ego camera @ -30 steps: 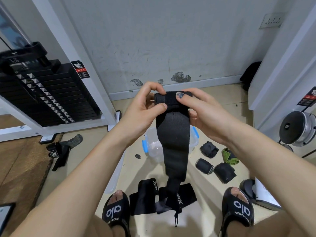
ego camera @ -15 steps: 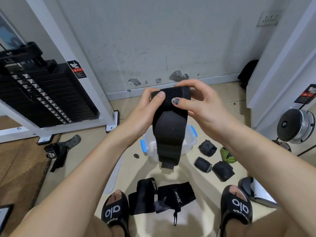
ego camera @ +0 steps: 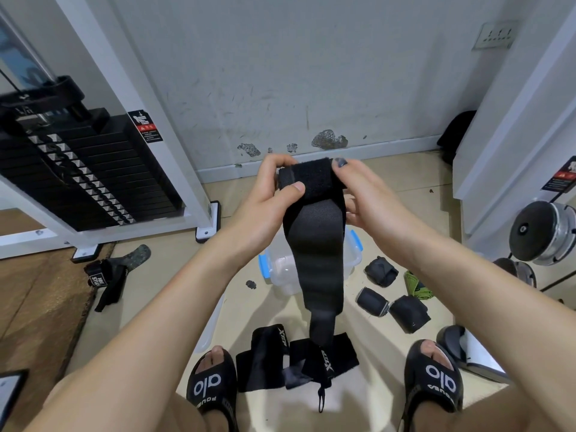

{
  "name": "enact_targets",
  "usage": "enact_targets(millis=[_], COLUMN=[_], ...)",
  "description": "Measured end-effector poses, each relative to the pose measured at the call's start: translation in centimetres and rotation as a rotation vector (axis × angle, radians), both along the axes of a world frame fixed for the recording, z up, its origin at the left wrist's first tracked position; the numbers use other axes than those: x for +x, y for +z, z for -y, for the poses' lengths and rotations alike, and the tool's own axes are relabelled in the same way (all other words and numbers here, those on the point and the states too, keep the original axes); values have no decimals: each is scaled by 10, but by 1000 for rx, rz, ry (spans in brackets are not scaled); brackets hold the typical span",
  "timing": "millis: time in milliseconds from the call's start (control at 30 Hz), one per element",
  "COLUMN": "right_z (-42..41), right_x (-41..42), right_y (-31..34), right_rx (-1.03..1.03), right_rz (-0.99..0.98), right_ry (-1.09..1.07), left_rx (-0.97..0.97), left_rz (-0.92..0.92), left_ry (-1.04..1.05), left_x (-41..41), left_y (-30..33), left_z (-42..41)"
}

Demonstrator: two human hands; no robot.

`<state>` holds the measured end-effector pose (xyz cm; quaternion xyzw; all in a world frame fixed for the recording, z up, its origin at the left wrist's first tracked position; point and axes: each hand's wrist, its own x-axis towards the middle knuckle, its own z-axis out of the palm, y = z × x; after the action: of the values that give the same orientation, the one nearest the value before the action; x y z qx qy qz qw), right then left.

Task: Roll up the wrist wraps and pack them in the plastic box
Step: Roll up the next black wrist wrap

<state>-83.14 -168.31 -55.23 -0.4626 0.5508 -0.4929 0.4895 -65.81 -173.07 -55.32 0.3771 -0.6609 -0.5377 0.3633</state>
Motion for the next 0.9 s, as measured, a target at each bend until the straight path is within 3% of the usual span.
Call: enact_targets(millis=[133, 233, 433, 667, 900], right_z=[6, 8, 7, 9, 8], right_x=[6, 15, 22, 16, 7], right_y=[1, -5, -11, -6, -6], right_rx=[-36, -6, 5, 44, 47], right_rz=[82, 68, -16, -171, 110], right_ry=[-122, -203, -222, -105, -79], left_rx=[-112, -91, 53, -112, -228], left_rz=[135, 141, 75, 124, 168], left_ry=[40, 0, 33, 50, 49], left_x=[-1, -12, -21, -9, -3], left_y=[3, -1, -11, -4, -1], left_z=[-7, -20, -22, -13, -11])
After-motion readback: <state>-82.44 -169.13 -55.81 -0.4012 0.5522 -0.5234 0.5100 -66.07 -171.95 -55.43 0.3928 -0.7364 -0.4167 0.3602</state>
